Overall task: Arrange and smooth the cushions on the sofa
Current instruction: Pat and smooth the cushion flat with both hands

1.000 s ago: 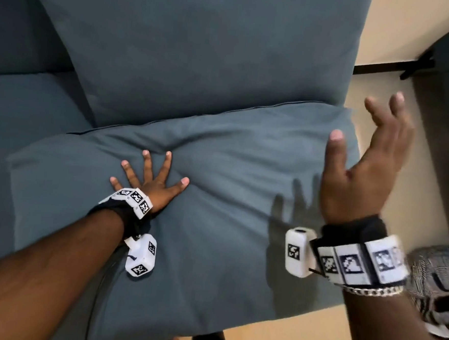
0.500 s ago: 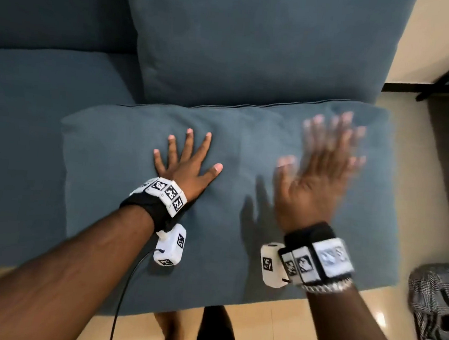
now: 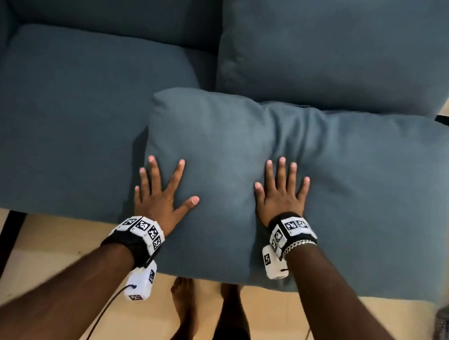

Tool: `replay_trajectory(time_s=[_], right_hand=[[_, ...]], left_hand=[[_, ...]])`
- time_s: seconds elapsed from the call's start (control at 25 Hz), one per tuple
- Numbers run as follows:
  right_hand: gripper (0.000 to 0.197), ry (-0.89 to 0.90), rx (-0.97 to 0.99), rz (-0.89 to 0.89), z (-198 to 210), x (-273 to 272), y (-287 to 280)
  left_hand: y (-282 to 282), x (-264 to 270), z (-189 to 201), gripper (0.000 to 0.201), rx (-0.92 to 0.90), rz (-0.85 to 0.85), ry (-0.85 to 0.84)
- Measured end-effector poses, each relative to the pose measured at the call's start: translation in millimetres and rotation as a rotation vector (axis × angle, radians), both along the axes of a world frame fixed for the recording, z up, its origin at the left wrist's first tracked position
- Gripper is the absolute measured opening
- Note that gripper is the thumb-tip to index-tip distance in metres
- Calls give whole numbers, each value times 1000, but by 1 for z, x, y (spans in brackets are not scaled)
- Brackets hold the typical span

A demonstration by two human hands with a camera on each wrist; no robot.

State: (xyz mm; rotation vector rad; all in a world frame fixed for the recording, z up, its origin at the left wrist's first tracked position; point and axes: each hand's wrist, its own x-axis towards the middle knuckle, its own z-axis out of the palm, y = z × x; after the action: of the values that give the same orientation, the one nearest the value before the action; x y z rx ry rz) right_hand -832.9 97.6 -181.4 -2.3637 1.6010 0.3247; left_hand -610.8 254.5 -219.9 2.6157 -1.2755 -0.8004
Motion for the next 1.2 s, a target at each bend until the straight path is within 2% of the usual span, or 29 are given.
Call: replay_trajectory(time_s=[0.04,0.12,0.2,0.24,0.28,0.36,0.4,0.44,0.52,0.6,0.64,0.68,0.72,0.76,0.8,0.84,0.92,0.96,1.0,1.04,1.08,1.12,1.16,1.2], right_hand=[[71,51,52,-27,-1,7,-3],[65,-224,-13,-117,25,25,-5],[60,-617,-258,-155,54,41,8],[60,-663,-313,-99,53,51,17],[64,-531,-313,16,36,60,22],[68,-96,-103,177,-6,73,37],[69,-9,-21,162,-15,80,36],[69,-38,13,114,-12,90,36],[67,-355,-22,98,18,111,43],[60,-634,-188,124,37,131,64],[59,-601,-223,229,30,139,74],[60,-425,-223,389,11,145,87],[61,-156,-132,557,-12,151,95],[62,27,-29,620,-29,154,95],[61,85,22,613,-32,159,89],[56,-5,56,566,-20,165,82],[45,-429,70,397,33,167,77],[43,-666,-12,299,58,158,84],[45,-821,-141,230,72,144,95],[49,-796,-251,240,71,131,105],[54,-629,-316,350,57,120,116],[58,-373,-253,500,39,113,124],[59,-195,-146,552,19,112,128],[58,-147,-75,544,12,111,129]], left_hand=[[6,5,-4,88,1,51,64],[18,11,-10,87,-4,147,181],[17,11,-16,86,-33,161,220],[18,11,-19,86,-43,158,226],[18,13,-24,87,-60,154,227],[26,16,-30,91,-121,181,246],[32,17,-34,94,-162,206,272],[39,20,-37,98,-206,246,324],[56,23,-46,106,-271,400,471],[72,24,-58,118,-209,584,595],[77,23,-64,126,-147,665,636],[82,23,-67,130,-99,716,673],[82,23,-65,123,-82,746,703],[81,19,-61,107,-85,764,710],[76,20,-53,90,-100,773,709],[71,21,-50,77,-127,779,699],[62,21,-40,64,-159,776,649],[59,21,-34,63,-179,753,626],[55,19,-29,67,-205,725,604],[51,19,-21,74,-231,706,582],[47,20,-17,76,-234,699,563],[43,20,-15,71,-198,712,532],[39,22,-14,64,-152,724,488],[36,21,-11,60,-121,718,467]])
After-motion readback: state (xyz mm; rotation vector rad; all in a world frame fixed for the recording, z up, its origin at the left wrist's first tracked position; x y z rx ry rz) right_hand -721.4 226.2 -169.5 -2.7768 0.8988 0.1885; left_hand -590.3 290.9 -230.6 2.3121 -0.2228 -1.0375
